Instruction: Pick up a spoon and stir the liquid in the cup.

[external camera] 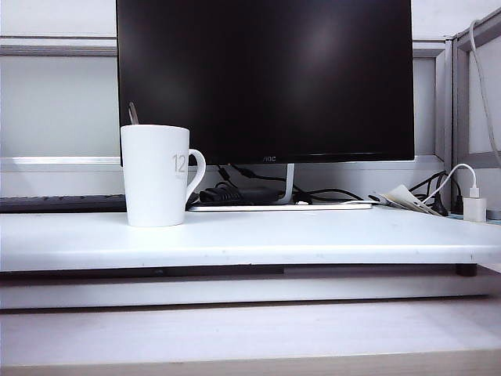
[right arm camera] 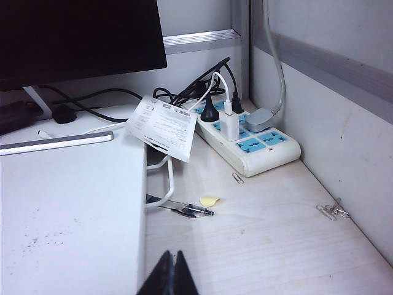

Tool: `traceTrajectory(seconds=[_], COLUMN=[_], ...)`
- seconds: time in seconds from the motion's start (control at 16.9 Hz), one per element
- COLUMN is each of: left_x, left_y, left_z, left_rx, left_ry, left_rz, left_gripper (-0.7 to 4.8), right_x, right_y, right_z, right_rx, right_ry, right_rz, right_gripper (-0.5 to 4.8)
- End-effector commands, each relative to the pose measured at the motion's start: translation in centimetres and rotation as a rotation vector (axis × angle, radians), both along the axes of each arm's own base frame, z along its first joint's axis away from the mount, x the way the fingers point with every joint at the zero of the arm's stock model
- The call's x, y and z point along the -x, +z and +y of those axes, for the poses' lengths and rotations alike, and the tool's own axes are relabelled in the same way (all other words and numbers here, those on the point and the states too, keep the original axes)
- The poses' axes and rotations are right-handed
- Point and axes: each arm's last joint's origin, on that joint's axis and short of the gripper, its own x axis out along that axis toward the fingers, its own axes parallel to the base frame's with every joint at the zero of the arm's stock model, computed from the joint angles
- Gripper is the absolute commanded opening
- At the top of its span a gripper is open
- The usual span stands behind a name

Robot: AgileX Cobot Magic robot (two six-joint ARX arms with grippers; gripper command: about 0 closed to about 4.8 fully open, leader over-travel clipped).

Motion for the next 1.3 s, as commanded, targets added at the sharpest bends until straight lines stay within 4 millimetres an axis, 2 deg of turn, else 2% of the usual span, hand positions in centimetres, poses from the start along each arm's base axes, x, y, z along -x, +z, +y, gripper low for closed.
traceTrajectory(seconds=[0.06,0.24,0.35,0.41,0.47,0.53,0.59,0.65,0.71,0.77,0.83,0.94,1.06,1.12,1.18,1.3], left_x=[0.0,0.0,0.2,0.6,1.1,1.6,2.1,2.4,2.5,2.5,2.6,2.4,1.3,0.1,-2.2,-5.1], left_y=[0.1,0.4,1.9,3.4,4.7,6.1,7.3,7.9,8.3,8.8,9.5,11.9,14.4,15.5,16.2,16.1], left_z=[0.0,0.0,-0.1,-0.3,-0.5,-0.6,-0.8,-0.8,-0.9,-1.0,-1.1,-1.4,-1.5,-1.5,-1.5,-1.7], left_rx=[-0.001,-0.003,0.012,0.029,0.032,0.038,0.028,0.026,0.052,0.084,0.081,0.068,0.064,0.074,0.099,0.138], left_ry=[-0.005,-0.005,-0.033,-0.080,-0.129,-0.173,-0.218,-0.224,-0.243,-0.287,-0.339,-0.443,-0.496,-0.535,-0.606,-0.667], left_rz=[-0.001,-0.030,-0.154,-0.193,-0.206,-0.225,-0.262,-0.289,-0.322,-0.356,-0.363,-0.337,-0.296,-0.250,-0.165,-0.064], left_gripper=[-0.06,-0.06,-0.06,0.40,2.38,3.85,4.00,4.00,4.00,4.02,4.04,4.10,4.76,4.79,4.79,4.79], right_x=[0.0,0.0,0.3,1.0,2.0,3.3,4.7,5.4,5.3,4.2,2.8,-0.8,-3.5,-6.0,-8.7,-12.2], right_y=[0.0,0.0,1.5,4.0,6.7,9.4,12.6,15.0,17.1,19.3,20.8,23.4,25.2,25.9,26.2,25.6], right_z=[0.0,0.0,0.2,0.3,0.4,0.5,0.5,0.7,0.8,0.9,1.1,1.5,2.3,3.6,5.9,10.0], right_rx=[0.000,0.000,0.001,0.006,0.013,0.023,0.067,0.127,0.152,0.166,0.176,0.166,0.159,0.141,0.116,0.103], right_ry=[-0.002,0.006,0.053,0.102,0.129,0.132,0.134,0.167,0.202,0.267,0.324,0.454,0.571,0.668,0.781,0.912], right_rz=[-0.011,-0.009,-0.050,-0.097,-0.161,-0.244,-0.332,-0.371,-0.388,-0.401,-0.406,-0.403,-0.381,-0.343,-0.295,-0.220], right_gripper=[-0.01,-0.01,-0.01,0.39,1.41,2.02,2.03,2.22,2.81,3.71,3.91,3.91,3.91,3.91,3.91,3.91])
